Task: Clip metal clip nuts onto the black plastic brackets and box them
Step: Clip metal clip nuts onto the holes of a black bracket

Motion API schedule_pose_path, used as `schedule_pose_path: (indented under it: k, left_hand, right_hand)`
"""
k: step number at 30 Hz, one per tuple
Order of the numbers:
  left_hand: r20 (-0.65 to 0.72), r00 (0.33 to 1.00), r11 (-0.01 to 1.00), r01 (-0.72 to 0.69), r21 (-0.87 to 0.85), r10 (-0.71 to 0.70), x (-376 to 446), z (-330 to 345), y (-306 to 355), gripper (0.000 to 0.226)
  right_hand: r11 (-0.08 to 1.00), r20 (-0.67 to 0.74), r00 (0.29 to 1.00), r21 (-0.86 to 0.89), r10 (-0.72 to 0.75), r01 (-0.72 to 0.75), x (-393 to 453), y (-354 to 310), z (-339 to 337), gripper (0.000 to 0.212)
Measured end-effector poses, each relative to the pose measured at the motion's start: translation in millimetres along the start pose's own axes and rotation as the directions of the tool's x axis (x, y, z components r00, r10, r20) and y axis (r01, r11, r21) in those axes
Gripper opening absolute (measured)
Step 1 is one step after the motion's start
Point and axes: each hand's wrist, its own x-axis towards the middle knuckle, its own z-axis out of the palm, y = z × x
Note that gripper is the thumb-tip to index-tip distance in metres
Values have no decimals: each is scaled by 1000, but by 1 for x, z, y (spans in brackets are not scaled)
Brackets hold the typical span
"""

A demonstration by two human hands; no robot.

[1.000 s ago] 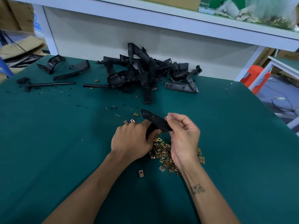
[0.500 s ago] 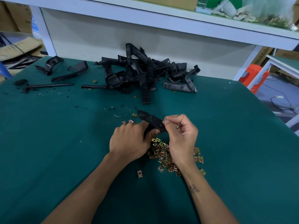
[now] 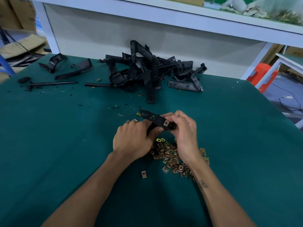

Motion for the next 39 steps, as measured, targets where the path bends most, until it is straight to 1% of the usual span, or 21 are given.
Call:
schedule_pose_path:
  k: [1, 2, 4, 7, 8, 9, 12, 14, 16, 18, 20, 24, 26, 27, 29, 31, 33, 34, 35, 37, 39]
  left_hand:
    - [4, 1000, 1000, 3, -2, -3, 0, 0, 0, 74]
    - [7, 1000, 1000, 2, -8, -2, 0, 0, 0, 71]
    - [15, 1000, 1000, 8, -29, -8, 1, -1, -1, 66]
    - [18, 999, 996, 51, -67, -50, 1, -2, -3, 67]
    - [19, 998, 997, 55, -62, -54, 2, -1, -3, 67]
    - [20, 998, 997, 58, -56, -57, 2, -1, -3, 64]
    - [15, 996, 993, 92, -71, -91, 3, -1, -4, 53]
    - [-1, 991, 986, 131, -103, -132, 5, -1, -6, 51]
    - [-20, 984, 977, 172, -130, -176, 7, 0, -9, 54]
    - [-24, 981, 973, 187, -137, -192, 7, 0, -10, 55]
    - [-20, 983, 976, 180, -126, -183, 8, 0, -9, 55]
    - [-8, 983, 977, 180, -117, -182, 7, -1, -9, 53]
    - [3, 984, 977, 180, -111, -181, 7, -1, -9, 55]
    - [8, 985, 979, 172, -105, -172, 7, -1, -9, 54]
    - [24, 990, 987, 139, -80, -138, 6, -1, -7, 51]
    - [41, 995, 995, 92, -31, -90, 4, 0, -5, 50]
    - [46, 998, 999, 33, 40, -35, 2, 1, -2, 53]
    - [50, 999, 997, 2, 72, -5, 1, 2, -1, 58]
    - [54, 998, 995, -26, 97, 21, 0, 2, 0, 63]
    - [61, 997, 991, -58, 122, 51, -1, 1, 2, 68]
    - [58, 996, 988, -77, 133, 70, -1, -1, 3, 68]
  right_hand:
    - [996, 30, 1000, -84, 1, 2, 0, 0, -1, 27]
    - [979, 66, 997, -197, -36, 49, -1, 0, -3, 24]
    - [911, 153, 973, -353, -170, 214, -7, 4, -2, 21]
    - [760, 208, 910, -501, -358, 414, -10, 7, -7, 28]
    - [739, 196, 899, -514, -392, 435, -9, 7, -10, 35]
    - [757, 169, 901, -494, -399, 428, -8, 7, -13, 40]
    - [850, 71, 938, -404, -338, 337, -9, 9, -19, 36]
    - [829, 48, 948, -473, -314, 298, -10, 9, -21, 27]
    - [757, 133, 956, -586, -263, 290, -10, 9, -21, 23]
    - [637, 270, 954, -715, -127, 287, -10, 10, -19, 15]
    - [522, 322, 946, -800, -40, 294, -10, 11, -15, 8]
    - [409, 374, 927, -846, -3, 342, -11, 7, -10, 5]
    - [382, 402, 915, -848, 12, 368, -11, 6, -10, 7]
    - [402, 396, 918, -841, 5, 361, -11, 5, -10, 9]
    - [503, 312, 949, -814, -40, 289, -10, 3, -14, 17]
    - [649, 118, 986, -742, -121, 168, -7, 0, -21, 21]
    - [839, -80, 986, -538, -149, 83, -4, -4, -29, 23]
    - [924, -140, 982, -377, -124, 63, -3, -6, -31, 24]
    - [977, -169, 982, -209, -86, 50, -3, -8, -32, 26]
    - [999, -180, 983, 19, -37, 41, -4, -13, -32, 29]
    - [993, -196, 981, 117, -8, 32, -5, -16, -28, 28]
